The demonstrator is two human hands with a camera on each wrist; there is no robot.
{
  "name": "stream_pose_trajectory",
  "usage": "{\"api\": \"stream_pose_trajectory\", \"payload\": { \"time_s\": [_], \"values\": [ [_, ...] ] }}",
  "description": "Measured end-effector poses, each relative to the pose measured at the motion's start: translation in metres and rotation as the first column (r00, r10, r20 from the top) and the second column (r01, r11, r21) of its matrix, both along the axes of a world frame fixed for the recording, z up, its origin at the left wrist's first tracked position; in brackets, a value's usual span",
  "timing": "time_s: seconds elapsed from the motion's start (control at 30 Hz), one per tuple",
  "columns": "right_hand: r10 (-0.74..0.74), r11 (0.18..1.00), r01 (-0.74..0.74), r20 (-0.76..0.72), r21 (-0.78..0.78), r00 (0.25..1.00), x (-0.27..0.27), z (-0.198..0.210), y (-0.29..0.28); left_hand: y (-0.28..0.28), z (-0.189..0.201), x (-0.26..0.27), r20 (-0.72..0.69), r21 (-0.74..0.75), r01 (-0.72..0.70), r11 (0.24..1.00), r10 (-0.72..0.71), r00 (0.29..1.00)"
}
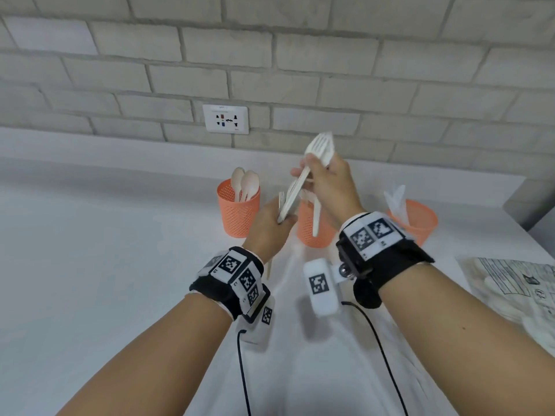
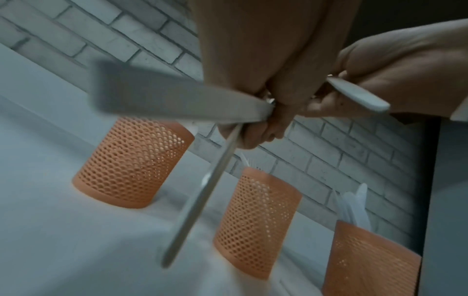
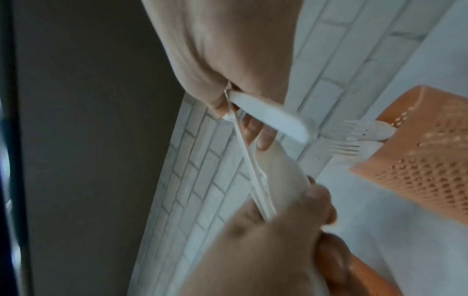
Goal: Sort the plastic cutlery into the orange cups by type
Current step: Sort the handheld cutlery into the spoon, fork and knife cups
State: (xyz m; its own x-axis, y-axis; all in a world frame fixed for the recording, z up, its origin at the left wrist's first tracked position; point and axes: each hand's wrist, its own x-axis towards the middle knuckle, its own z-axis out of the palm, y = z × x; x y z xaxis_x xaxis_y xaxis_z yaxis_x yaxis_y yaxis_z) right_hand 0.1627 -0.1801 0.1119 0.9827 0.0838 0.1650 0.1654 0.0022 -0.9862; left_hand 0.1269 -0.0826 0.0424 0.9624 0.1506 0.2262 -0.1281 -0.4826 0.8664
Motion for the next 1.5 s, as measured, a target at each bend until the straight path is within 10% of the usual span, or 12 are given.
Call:
{"api": "stream_pose_trajectory", "payload": {
  "time_s": [0.1, 0.6, 0.73, 0.83, 1.0, 1.2, 1.5],
  "values": [
    [0.005, 0.989, -0.005, 0.001, 0.151, 1.000, -0.002, 0.008, -0.002, 0.004, -0.002, -0.003, 0.066, 0.011, -0.043, 0.999, 0.043, 0.997],
    [0.014, 0.864, 0.112, 0.246, -0.491, 0.969, -0.022, -0.026, 0.021, 0.002, -0.010, 0.001, 0.161, 0.081, -0.167, 0.983, 0.153, 0.975],
    [-0.131, 0.932, 0.208, 0.261, -0.297, 0.957, -0.005, -0.009, 0.007, 0.006, -0.007, -0.003, 0.160, 0.110, -0.176, 0.978, 0.157, 0.974],
    [-0.226, 0.974, 0.226, 0.011, -0.020, 0.974, 0.019, -0.006, -0.012, 0.013, -0.005, -0.004, 0.147, 0.118, -0.206, 0.972, 0.188, 0.971],
    [-0.191, 0.893, 0.222, -0.119, 0.392, 0.974, 0.056, -0.003, -0.036, 0.027, -0.007, -0.004, 0.064, 0.062, -0.239, 0.969, 0.236, 0.970],
    [-0.248, 0.965, 0.228, 0.158, 0.132, 0.956, 0.086, -0.011, -0.020, 0.028, -0.005, -0.005, 0.050, -0.002, -0.183, 0.983, 0.183, 0.982],
    [-0.154, 0.959, 0.190, 0.177, -0.212, 0.972, 0.086, -0.051, -0.016, 0.035, -0.001, -0.003, -0.048, -0.322, 0.018, 0.947, -0.035, 0.998]
  ]
}}
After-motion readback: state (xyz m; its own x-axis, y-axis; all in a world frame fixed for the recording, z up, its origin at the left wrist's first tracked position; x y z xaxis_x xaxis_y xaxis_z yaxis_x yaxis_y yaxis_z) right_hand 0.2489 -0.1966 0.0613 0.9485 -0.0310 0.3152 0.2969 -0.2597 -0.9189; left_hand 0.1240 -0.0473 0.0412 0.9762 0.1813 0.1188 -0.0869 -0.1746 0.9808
